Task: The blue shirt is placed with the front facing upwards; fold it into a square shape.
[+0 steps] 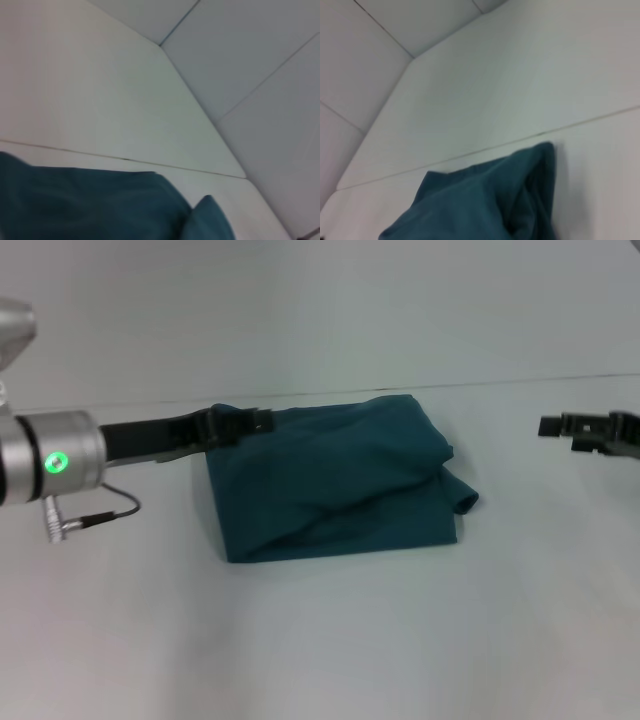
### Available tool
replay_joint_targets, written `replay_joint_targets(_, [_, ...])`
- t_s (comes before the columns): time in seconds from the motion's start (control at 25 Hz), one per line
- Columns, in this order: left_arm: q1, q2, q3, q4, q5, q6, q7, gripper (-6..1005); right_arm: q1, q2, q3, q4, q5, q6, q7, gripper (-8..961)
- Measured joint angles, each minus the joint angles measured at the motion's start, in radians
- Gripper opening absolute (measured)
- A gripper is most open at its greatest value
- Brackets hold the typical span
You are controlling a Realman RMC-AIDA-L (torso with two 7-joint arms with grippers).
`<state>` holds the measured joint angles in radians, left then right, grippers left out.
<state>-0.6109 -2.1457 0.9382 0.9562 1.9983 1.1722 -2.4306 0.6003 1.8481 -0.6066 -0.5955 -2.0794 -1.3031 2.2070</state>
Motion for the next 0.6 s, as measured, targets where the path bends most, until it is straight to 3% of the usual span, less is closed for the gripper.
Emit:
replay_joint_targets(0.16, [0.058,0.006,-0.006,0.042,-0.002,0.031,0.056,677,0.076,-0.013,-0.001,0.0,-0.061,0.029,0.085,898])
replay_joint_targets(0.36, [0.118,0.007,-0.012,0.096,-0.006,0.122,0.255,692,0.18,-0.019,-0.001,-0.001,-0.183,0.051,0.154,898])
replay_joint_targets(0.6, [0.149,0.006,-0.089,0.112,-0.003,0.223,0.285,729,0.233,-0.015,-0.012,-0.006,-0.236,0.042,0.203,900])
